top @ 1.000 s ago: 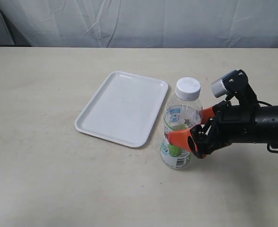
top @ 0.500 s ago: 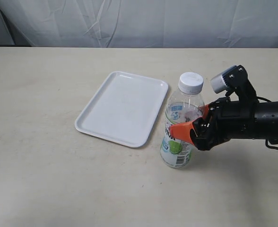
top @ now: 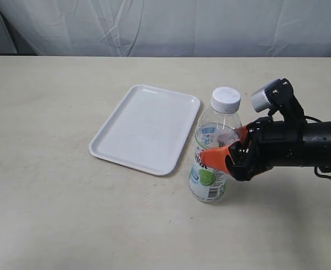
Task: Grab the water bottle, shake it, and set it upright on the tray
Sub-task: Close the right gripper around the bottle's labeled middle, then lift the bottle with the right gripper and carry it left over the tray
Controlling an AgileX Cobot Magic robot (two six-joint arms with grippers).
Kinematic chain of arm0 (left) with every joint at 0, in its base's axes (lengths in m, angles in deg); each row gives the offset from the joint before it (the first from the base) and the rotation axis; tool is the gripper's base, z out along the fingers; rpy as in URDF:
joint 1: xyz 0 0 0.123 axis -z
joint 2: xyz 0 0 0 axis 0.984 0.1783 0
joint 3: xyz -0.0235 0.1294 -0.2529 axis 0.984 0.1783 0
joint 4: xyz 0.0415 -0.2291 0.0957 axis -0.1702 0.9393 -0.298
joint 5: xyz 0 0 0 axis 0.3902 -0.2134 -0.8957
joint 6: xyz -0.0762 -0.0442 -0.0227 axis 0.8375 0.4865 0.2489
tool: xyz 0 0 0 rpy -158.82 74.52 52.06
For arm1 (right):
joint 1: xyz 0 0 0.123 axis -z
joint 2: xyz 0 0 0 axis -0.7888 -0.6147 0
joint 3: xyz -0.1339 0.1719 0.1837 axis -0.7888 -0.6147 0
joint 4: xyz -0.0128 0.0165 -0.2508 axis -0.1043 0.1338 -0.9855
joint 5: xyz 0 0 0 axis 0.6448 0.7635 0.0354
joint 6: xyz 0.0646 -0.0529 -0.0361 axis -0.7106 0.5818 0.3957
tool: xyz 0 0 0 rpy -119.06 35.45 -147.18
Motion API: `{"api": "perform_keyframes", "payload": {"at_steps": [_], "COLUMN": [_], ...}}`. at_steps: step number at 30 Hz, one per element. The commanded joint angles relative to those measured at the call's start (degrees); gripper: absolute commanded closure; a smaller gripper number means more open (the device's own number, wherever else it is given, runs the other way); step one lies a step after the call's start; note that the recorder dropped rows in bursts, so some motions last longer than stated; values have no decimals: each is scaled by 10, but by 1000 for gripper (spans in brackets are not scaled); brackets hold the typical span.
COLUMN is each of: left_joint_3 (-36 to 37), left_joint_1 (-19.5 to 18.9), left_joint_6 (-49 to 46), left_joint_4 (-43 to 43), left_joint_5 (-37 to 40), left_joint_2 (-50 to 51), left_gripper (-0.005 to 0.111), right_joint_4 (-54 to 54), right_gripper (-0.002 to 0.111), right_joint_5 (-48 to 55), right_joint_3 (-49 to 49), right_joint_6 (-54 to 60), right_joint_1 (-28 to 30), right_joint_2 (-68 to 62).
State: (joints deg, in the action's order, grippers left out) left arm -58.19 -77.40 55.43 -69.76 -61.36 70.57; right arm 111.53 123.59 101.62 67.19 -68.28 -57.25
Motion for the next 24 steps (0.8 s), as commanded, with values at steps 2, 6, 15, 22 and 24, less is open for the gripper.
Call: {"api": "perform_keyframes", "payload": {"at_steps": [2,6,15,22,24], "left_joint_3": [2,2,2,2,2], "left_joint_1": [0,0,0,0,0], "left_joint_6": [0,0,0,0,0], "left_joint_4": [0,0,0,0,0], "left_joint_5": [-6,-6,-6,-6,-6], "left_joint_2": [-3,-3,-3,-3,-3], "left_gripper": [106,106,106,106,106], "right_joint_4": [5,5,5,5,5], "right_gripper": [109,109,109,109,109], "right_joint_5": [24,-18,-55,-33,-89], "right_joint_3": [2,5,11,32,36], "right_joint_6": [-3,-14,-93,-172,-211], "right_joint_1": [0,0,0,0,-6], "right_joint_2": [12,54,167,206,211]}}
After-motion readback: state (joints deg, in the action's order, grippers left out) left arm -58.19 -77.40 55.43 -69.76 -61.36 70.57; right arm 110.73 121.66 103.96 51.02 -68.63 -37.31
